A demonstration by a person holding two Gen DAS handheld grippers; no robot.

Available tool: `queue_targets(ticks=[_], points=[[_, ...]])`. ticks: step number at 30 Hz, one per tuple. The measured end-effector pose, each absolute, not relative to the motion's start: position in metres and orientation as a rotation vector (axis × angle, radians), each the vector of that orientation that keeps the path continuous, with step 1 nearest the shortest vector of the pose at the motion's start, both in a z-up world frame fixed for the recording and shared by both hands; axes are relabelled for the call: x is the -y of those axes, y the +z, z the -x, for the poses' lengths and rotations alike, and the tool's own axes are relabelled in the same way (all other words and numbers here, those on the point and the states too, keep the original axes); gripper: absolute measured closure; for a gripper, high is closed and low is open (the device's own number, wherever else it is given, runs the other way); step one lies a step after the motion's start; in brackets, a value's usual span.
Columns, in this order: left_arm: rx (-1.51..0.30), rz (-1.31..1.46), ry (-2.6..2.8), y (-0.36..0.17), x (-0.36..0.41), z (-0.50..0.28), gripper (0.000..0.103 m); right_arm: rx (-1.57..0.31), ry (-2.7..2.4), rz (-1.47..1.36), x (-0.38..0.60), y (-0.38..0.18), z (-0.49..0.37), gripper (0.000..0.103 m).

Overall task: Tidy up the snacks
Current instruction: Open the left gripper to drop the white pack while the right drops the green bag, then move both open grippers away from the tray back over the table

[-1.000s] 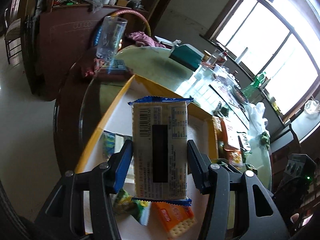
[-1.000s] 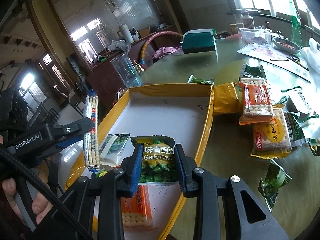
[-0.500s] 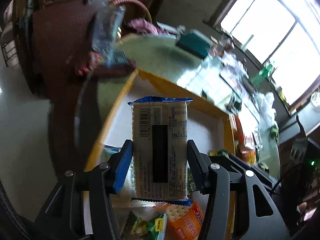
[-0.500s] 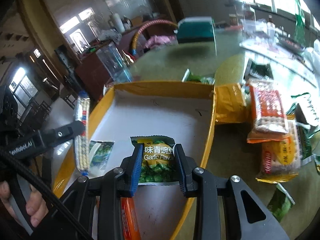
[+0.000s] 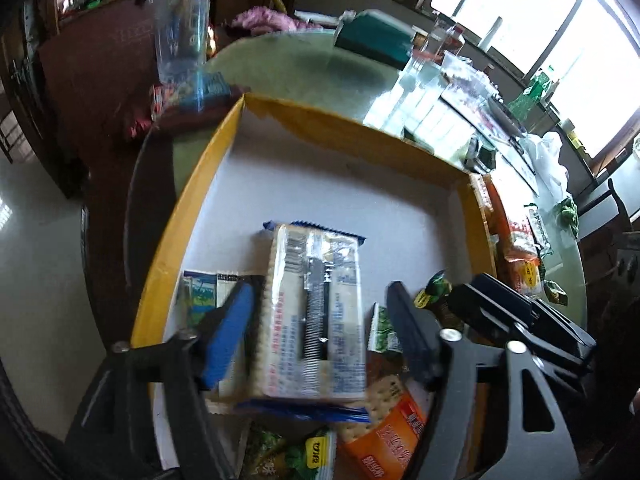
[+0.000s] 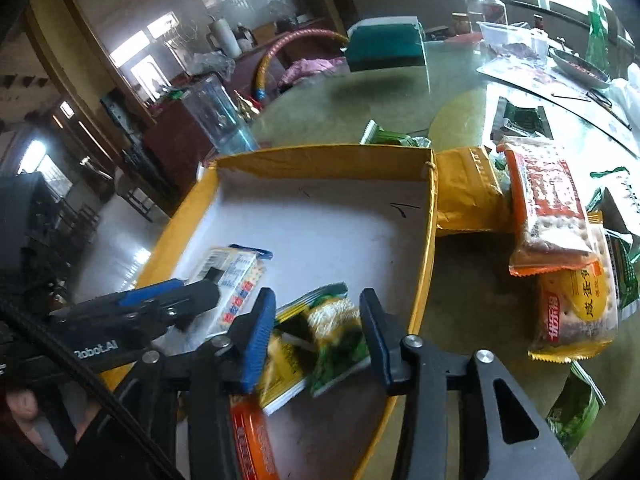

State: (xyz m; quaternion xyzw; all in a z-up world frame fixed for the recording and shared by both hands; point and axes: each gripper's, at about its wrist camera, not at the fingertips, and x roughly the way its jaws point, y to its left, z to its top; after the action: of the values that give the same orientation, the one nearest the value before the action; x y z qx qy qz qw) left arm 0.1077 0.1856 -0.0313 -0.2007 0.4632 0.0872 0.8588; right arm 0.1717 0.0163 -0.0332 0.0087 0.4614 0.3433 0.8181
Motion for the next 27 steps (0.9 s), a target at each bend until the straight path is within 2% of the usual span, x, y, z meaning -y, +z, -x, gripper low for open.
queue_targets(ticks=[2,6,10,18,27], points=[[-0.945,0.401,0.197,-0.023,-0.179,-0.103,0.023,-0.955,0.731,-0.027,-0.011,-0.027,-0.165,0.047],[-0.888,0.367,0.197,-0.007,-0.162,-0.089,0.023,-0.923,0.774,-0.086,0.013,-0.015,-0.147,0.044],[-0.801,0.338,0.176,0.007,-0.131,-0.067,0.021,-0.905,0.794,-0.165,0.045,-0.013,-0.128,0.038],[-0.791,0.314,0.019,0.011,-0.068,-0.052,0.020,-0.882,0.654,-0.147,0.116,-0.019,-0.102,0.038],[-0.818,0.238,-0.080,0.009,-0.015,-0.052,0.020,-0.937,0.406,-0.127,0.179,-0.045,-0.098,0.038]])
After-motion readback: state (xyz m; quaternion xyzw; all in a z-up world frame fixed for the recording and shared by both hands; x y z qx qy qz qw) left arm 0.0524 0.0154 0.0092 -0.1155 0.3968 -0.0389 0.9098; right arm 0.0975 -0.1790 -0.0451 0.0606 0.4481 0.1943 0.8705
